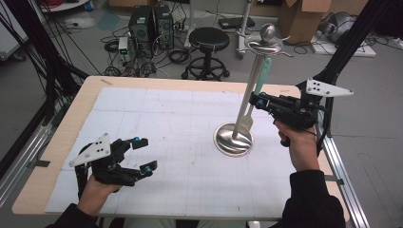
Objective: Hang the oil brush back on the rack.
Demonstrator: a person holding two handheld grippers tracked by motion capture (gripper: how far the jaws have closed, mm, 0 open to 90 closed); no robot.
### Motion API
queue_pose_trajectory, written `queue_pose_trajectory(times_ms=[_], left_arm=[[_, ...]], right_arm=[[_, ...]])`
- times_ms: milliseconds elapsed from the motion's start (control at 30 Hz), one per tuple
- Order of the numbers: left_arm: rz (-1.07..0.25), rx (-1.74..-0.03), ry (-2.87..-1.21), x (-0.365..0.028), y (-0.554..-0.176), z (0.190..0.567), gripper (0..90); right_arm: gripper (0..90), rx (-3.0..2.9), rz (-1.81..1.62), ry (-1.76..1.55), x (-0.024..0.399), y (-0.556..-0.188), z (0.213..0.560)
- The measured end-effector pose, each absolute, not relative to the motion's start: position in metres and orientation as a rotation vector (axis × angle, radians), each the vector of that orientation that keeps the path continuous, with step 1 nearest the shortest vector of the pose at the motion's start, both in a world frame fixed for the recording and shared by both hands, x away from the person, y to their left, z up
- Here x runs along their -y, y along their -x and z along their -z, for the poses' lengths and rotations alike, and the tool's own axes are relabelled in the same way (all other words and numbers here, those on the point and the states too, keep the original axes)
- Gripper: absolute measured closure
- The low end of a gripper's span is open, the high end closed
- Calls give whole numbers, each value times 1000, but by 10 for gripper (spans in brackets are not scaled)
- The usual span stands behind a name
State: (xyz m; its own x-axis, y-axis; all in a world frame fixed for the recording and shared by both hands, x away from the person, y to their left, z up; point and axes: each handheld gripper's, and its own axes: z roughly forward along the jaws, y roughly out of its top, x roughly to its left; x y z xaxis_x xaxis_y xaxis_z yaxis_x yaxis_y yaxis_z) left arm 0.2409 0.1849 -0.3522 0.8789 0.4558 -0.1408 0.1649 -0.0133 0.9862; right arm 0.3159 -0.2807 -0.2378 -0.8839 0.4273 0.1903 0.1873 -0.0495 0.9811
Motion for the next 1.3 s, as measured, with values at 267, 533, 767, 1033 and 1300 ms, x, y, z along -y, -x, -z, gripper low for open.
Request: queue_pose_trajectory(times_ms=[267,533,767,1033,1300], left_arm=[[-244,-499,-1587,-184,-241,352,197],[-253,-516,-1576,-189,-243,353,197],[-278,-531,-1566,-193,-245,357,196],[-323,-535,-1560,-196,-247,362,189],[-341,-551,-1554,-200,-248,366,189]], right_arm=[[836,-2053,-2028,-714,280,-321,241],[445,-1952,-1944,-767,280,-311,249],[228,-1893,-1695,-841,278,-283,285],[168,-1953,-1535,-925,277,-249,349],[168,-1952,-1504,-979,281,-221,384]])
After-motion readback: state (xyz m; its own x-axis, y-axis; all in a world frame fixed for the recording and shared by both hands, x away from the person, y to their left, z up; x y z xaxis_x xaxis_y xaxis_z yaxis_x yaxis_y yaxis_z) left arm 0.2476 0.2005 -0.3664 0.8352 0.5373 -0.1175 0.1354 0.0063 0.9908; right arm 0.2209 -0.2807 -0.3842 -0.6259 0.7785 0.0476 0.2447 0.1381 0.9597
